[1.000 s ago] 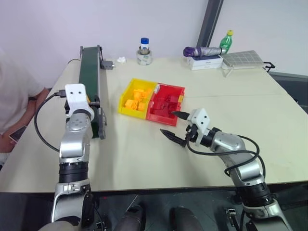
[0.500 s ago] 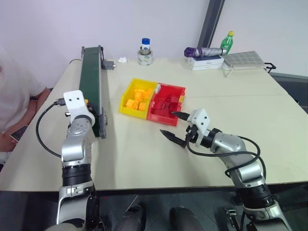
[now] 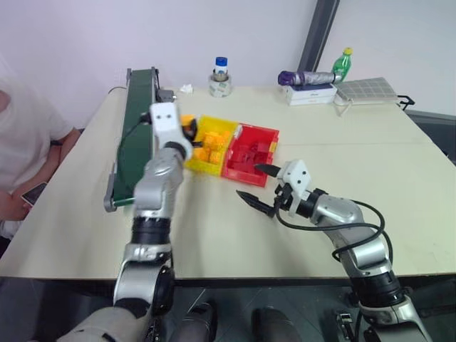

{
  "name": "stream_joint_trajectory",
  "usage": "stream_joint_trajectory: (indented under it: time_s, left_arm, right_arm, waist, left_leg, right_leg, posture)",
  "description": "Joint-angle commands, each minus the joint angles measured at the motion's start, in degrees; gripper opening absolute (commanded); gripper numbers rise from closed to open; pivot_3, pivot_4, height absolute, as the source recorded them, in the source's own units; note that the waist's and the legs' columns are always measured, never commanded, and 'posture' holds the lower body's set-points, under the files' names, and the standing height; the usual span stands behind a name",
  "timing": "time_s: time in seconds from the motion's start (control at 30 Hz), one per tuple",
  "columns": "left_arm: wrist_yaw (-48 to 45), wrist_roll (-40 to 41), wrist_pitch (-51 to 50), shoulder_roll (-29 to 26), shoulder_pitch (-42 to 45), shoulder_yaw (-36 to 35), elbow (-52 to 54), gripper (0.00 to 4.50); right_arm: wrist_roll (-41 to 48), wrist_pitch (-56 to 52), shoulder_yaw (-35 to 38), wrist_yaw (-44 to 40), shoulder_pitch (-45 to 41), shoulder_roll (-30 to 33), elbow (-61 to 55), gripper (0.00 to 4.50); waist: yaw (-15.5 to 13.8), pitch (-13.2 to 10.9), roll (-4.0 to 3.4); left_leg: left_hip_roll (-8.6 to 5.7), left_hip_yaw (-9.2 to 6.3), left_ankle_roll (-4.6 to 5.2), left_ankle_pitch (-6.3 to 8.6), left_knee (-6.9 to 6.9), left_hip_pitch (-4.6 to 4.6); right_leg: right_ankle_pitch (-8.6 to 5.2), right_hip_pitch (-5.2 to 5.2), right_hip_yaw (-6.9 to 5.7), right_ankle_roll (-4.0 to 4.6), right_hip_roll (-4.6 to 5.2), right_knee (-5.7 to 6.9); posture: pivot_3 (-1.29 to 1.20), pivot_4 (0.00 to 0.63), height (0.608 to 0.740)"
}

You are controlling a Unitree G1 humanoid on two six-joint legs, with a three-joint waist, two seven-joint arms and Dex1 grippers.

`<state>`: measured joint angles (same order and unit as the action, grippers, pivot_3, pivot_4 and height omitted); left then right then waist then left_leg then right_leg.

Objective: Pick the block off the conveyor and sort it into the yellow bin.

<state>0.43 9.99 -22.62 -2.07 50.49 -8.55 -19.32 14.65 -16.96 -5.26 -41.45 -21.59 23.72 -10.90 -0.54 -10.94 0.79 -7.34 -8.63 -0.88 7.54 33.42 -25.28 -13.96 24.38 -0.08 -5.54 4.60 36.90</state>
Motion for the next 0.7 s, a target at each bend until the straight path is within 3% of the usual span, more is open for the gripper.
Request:
stream_joint_trajectory:
  time_s: [0.03,0.23,0.43,0.6,0.7]
  left_arm:
    - [1.1,-3.0,8.1,0.4,5.8,1.4,-9.5,1.33]
    - [4.1,-4.3,18.3,0.4,14.9,0.1,-27.6,1.33]
    - [2.4,-3.6,23.4,0.6,18.5,-0.2,-34.9,4.34]
    - [-3.3,-1.2,22.8,0.5,13.9,-0.2,-27.2,4.43]
    - [-10.0,1.5,15.8,-1.0,4.5,1.9,-10.6,4.43]
  right_arm:
    - [0.2,0.5,0.9,0.7,-0.4,0.3,-2.4,4.50]
    - [0.2,0.0,1.1,1.8,0.9,0.6,-3.9,4.50]
    - [0.4,-0.2,1.1,2.3,1.3,0.8,-4.3,4.50]
    - [0.5,-0.1,1.0,2.3,1.4,0.9,-4.4,4.50]
    - [0.6,-0.1,1.1,1.9,1.5,1.2,-4.4,4.50]
  waist:
    - [0.1,0.0,0.01]
    - [0.0,0.0,0.03]
    - [0.0,0.0,0.03]
    - [0.2,0.0,0.03]
    - [0.9,0.0,0.02]
  left_leg:
    - [0.00,0.01,0.01,0.00,0.00,0.00]
    - [0.01,0.04,0.04,-0.01,0.00,-0.01]
    - [0.00,0.06,0.06,-0.01,0.00,-0.02]
    - [0.00,0.06,0.06,-0.01,0.00,-0.02]
    - [0.01,0.09,0.11,-0.03,-0.03,0.00]
  right_leg:
    - [0.00,0.02,0.01,0.00,0.00,0.01]
    - [0.00,0.04,0.00,-0.07,0.00,0.04]
    - [0.06,0.04,0.00,-0.21,0.01,0.04]
    - [0.07,0.04,0.00,-0.22,0.00,0.03]
    - [0.07,0.05,0.05,-0.21,0.00,0.04]
  posture:
    - [0.00,0.150,0.740]
    - [0.00,0.150,0.740]
    - [0.00,0.150,0.740]
    - [0.00,0.150,0.740]
    - [0.00,0.150,0.740]
